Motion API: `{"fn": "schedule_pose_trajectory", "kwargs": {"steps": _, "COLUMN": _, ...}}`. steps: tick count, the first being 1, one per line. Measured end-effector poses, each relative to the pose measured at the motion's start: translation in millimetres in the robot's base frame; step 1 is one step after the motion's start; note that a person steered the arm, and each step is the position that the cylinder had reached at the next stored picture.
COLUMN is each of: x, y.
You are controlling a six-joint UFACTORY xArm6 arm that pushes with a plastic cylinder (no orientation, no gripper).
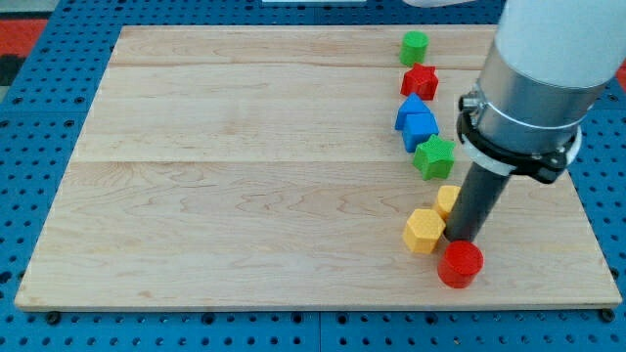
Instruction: Push the yellow heart close to the green star
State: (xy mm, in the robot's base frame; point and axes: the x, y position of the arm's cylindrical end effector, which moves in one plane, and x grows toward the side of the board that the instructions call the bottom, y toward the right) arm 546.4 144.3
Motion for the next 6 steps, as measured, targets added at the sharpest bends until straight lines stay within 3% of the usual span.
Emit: {"fn": "schedule_pose_trajectory", "kwargs": {"steps": 6, "x": -27, "y": 10}}
